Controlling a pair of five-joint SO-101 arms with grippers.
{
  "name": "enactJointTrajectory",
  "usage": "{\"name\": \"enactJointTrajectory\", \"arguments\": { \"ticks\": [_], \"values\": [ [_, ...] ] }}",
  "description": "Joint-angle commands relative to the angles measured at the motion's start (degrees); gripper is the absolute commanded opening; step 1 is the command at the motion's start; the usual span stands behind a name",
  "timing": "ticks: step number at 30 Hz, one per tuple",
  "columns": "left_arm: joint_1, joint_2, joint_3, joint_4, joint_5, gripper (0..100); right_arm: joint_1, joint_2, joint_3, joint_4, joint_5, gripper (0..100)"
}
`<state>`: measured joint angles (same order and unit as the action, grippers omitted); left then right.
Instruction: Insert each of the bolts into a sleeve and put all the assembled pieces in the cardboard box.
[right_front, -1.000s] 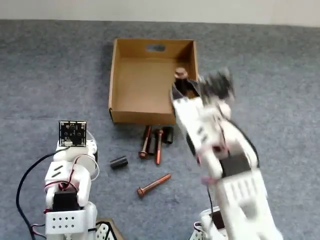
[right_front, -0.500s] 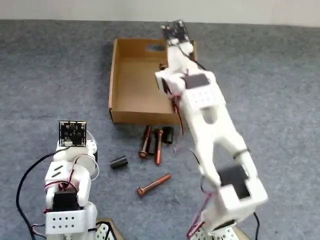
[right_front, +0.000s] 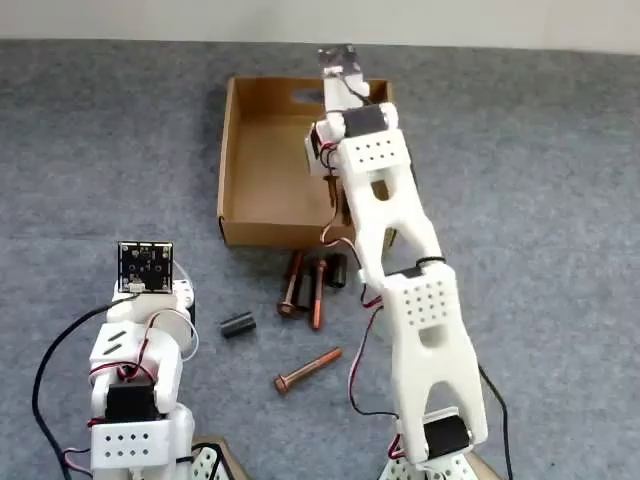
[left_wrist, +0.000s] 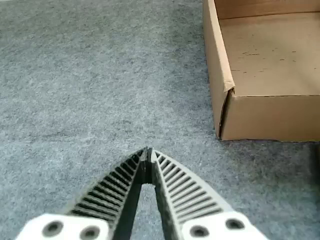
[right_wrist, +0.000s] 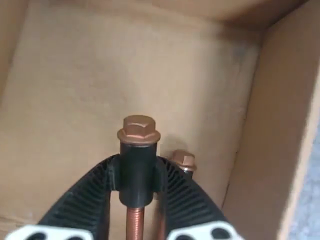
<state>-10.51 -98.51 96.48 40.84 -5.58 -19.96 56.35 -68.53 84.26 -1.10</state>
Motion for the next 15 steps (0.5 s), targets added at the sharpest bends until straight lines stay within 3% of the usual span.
{"name": "enactJointTrajectory", "arguments": {
  "ticks": [1, 7, 15],
  "values": [
    [1.1, -0.6, 1.0, 0.4, -0.5, 1, 0.7, 4.4, -11.2, 4.3, -0.8, 0.7],
    [1.1, -0.6, 1.0, 0.4, -0.5, 1, 0.7, 12.3, -21.1, 8.8, -0.8, 0.7],
    [1.1, -0.6, 1.0, 0.4, -0.5, 1, 1.5, 16.7, -23.8, 10.6, -0.8, 0.7]
  ]
}}
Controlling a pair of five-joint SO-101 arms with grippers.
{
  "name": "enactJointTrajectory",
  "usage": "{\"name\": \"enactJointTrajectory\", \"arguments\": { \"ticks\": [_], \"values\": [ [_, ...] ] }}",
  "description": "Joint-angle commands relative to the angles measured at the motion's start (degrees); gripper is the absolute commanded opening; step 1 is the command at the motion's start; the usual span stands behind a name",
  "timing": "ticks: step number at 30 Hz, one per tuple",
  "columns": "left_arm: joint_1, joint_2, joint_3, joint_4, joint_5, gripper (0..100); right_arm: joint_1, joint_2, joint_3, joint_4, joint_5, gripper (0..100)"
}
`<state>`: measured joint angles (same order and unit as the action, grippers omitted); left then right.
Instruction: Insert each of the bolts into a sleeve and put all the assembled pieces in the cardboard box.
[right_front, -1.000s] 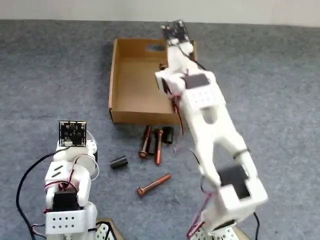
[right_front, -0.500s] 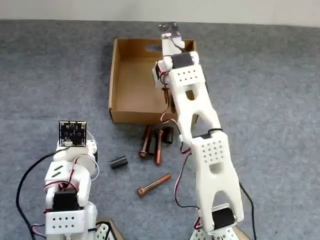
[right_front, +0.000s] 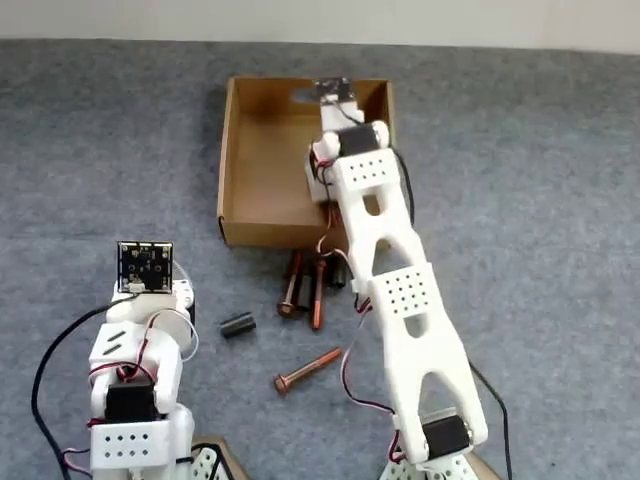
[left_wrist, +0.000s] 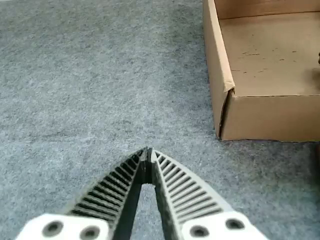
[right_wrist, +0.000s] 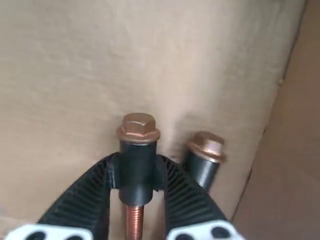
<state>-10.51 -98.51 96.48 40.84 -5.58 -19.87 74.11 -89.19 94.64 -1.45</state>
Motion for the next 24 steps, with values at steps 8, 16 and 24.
{"name": "enactJointTrajectory", "arguments": {
  "ticks": [8, 16, 24],
  "values": [
    [1.1, -0.6, 1.0, 0.3, -0.5, 1, 1.5, -1.1, -3.2, 3.5, -0.4, 0.7],
    [1.0, -0.6, 1.0, 0.2, -0.5, 1, 1.5, -1.1, -3.2, 5.1, -0.5, 1.2],
    [0.9, -0.6, 1.0, 0.2, -0.5, 1, 1.4, -1.4, -3.6, 6.2, -0.2, 10.6]
  ]
}}
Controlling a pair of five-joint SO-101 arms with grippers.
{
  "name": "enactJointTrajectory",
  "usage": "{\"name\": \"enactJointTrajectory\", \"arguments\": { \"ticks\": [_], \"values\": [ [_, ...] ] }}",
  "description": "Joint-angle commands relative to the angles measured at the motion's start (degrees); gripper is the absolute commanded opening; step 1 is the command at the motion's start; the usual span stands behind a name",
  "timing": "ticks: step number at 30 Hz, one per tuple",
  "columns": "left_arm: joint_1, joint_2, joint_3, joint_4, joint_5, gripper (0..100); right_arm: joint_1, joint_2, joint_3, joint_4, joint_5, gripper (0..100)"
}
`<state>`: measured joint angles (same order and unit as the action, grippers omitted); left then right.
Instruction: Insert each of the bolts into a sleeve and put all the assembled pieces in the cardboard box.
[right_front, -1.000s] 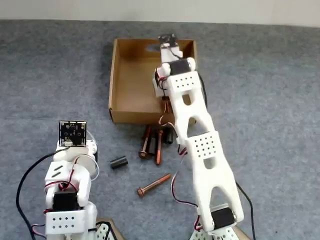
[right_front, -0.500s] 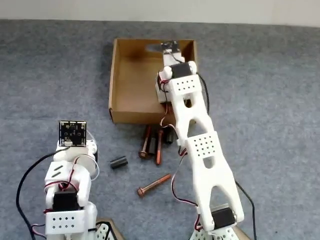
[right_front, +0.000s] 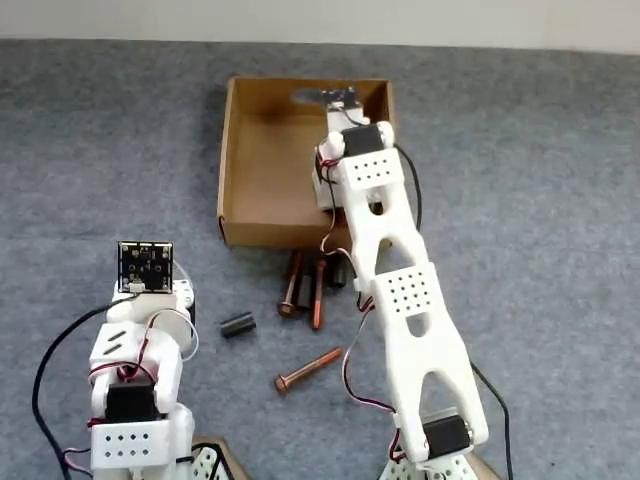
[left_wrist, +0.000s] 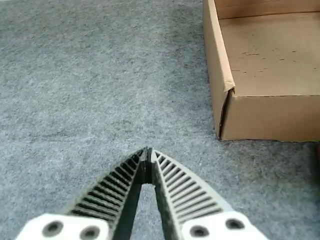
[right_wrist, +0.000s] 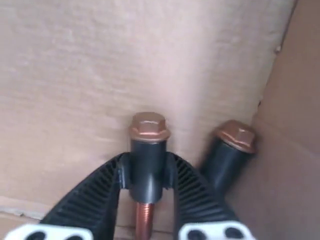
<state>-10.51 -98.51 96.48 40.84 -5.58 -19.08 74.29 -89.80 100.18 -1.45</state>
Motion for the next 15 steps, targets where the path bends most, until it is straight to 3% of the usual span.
{"name": "enactJointTrajectory", "arguments": {
  "ticks": [1, 7, 15],
  "values": [
    [0.9, -0.6, 1.0, 0.2, -0.5, 1, 0.5, -1.9, -3.8, 0.7, -0.2, 10.6],
    [0.9, -0.6, 1.0, 0.2, -0.5, 1, 0.7, -7.8, -11.1, 0.7, -0.2, 10.5],
    [0.8, -0.5, 1.0, 0.1, -0.5, 1, 0.6, -20.1, -6.1, 1.1, -0.4, 10.5]
  ]
}}
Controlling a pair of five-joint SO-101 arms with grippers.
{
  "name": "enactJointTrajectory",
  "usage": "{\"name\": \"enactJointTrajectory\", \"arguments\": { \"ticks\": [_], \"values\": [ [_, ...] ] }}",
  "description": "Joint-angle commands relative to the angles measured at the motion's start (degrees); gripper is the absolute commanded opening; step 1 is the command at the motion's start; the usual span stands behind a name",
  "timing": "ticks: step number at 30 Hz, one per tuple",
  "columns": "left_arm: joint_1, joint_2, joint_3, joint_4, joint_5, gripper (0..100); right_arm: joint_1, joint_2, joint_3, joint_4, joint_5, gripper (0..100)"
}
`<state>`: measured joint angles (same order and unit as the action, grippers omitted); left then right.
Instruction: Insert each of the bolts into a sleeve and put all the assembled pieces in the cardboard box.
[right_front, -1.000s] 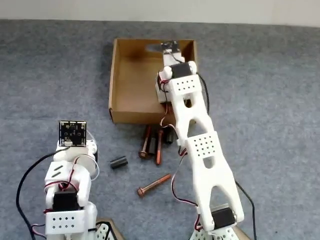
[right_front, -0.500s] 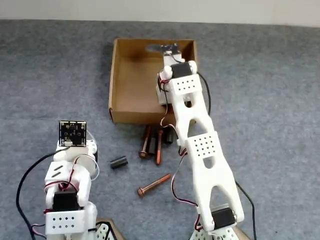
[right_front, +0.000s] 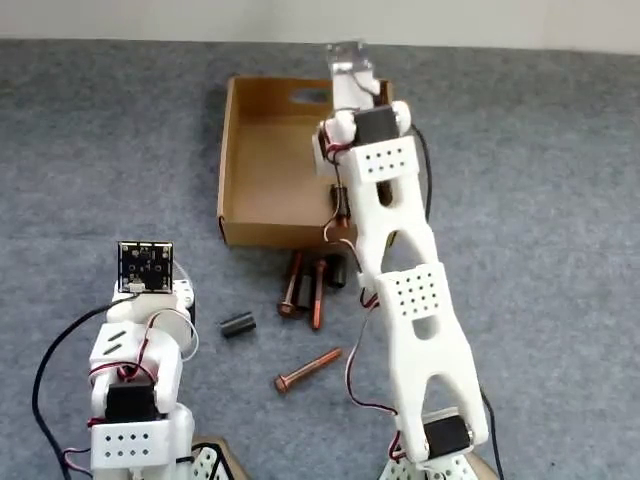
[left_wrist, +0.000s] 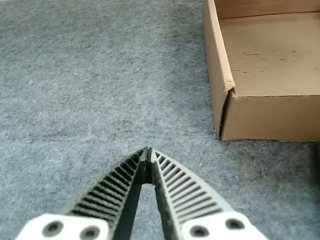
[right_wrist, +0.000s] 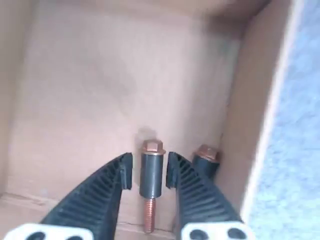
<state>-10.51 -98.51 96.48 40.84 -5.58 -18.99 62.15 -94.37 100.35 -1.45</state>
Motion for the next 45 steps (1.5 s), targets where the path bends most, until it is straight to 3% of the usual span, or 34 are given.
{"name": "enactJointTrajectory", "arguments": {
  "ticks": [1, 5, 15, 21, 25, 36, 45],
  "values": [
    [0.8, -0.4, 1.0, 0.1, -0.5, 1, 0.3, -10.2, 0.3, 0.9, -0.4, 10.5],
    [0.8, -0.4, 1.0, 0.1, -0.5, 1, -0.4, -23.8, 14.0, 1.0, -0.4, 10.5],
    [0.7, -0.7, 1.0, 0.1, -0.5, 1, -7.1, -65.2, 69.1, -1.7, 0.0, 10.5],
    [-3.0, -0.8, 1.0, 0.1, -0.2, 1, -16.3, -80.4, 99.6, -16.0, 1.8, 10.5],
    [-4.0, -0.8, 1.0, 0.1, -0.2, 1, -17.8, -83.4, 115.6, -26.3, 6.5, 10.5],
    [-3.9, -0.8, 1.0, 0.1, -0.2, 1, -8.9, -83.2, 130.9, -45.7, 6.3, 10.5],
    [-3.8, -0.8, 1.0, 0.1, -0.2, 1, -5.4, -83.1, 137.5, -54.6, 6.2, 10.8]
  ]
}}
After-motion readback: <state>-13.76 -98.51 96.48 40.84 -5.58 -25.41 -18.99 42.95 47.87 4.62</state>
